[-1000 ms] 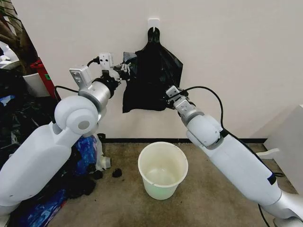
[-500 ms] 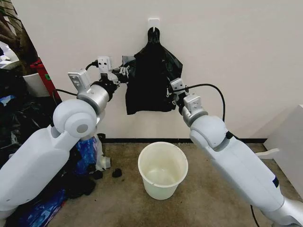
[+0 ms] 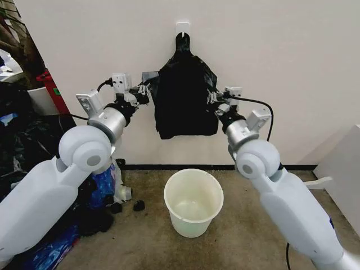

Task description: Place the garbage bag over the trash bin.

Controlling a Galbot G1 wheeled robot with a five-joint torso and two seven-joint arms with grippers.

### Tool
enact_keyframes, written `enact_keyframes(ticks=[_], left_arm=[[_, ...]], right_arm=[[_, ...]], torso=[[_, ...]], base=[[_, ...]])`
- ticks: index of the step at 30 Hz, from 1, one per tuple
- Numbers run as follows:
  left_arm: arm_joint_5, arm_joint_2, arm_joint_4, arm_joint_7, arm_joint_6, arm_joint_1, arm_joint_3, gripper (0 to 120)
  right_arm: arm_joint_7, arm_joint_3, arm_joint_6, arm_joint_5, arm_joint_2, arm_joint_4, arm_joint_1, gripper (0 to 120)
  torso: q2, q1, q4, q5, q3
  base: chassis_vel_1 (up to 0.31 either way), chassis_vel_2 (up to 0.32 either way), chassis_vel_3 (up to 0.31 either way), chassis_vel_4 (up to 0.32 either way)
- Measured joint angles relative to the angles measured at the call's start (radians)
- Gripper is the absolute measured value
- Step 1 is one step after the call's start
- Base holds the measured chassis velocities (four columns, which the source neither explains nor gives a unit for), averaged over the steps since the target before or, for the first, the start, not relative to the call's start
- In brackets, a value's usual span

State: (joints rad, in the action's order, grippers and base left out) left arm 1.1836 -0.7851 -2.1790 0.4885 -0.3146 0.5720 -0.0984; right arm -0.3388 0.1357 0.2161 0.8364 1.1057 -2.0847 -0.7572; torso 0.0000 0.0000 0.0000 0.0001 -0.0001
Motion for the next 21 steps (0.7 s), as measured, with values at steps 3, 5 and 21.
enact_keyframes(ticks=[3,5,21], left_arm=[[-0.001,0.003,-0.026,0.000,0.000,0.041,-0.006,0],[-0.002,0.004,-0.029,0.000,0.000,0.047,-0.007,0],[0.017,0.069,-0.109,-0.064,0.046,0.096,-0.015,0]], right_arm=[[0.025,0.049,0.002,-0.001,0.003,-0.047,-0.116,0],[0.031,0.057,0.002,-0.003,0.004,-0.054,-0.135,0],[0.054,0.152,0.005,0.048,-0.026,-0.278,-0.277,0]], torso=[[0.000,0.000,0.0000,0.0001,0.000],[0.000,0.000,-0.0001,0.0001,0.000],[0.000,0.000,0.0000,0.0000,0.000]], base=[[0.000,0.000,0.000,0.000],[0.000,0.000,0.000,0.000],[0.000,0.000,0.000,0.000]])
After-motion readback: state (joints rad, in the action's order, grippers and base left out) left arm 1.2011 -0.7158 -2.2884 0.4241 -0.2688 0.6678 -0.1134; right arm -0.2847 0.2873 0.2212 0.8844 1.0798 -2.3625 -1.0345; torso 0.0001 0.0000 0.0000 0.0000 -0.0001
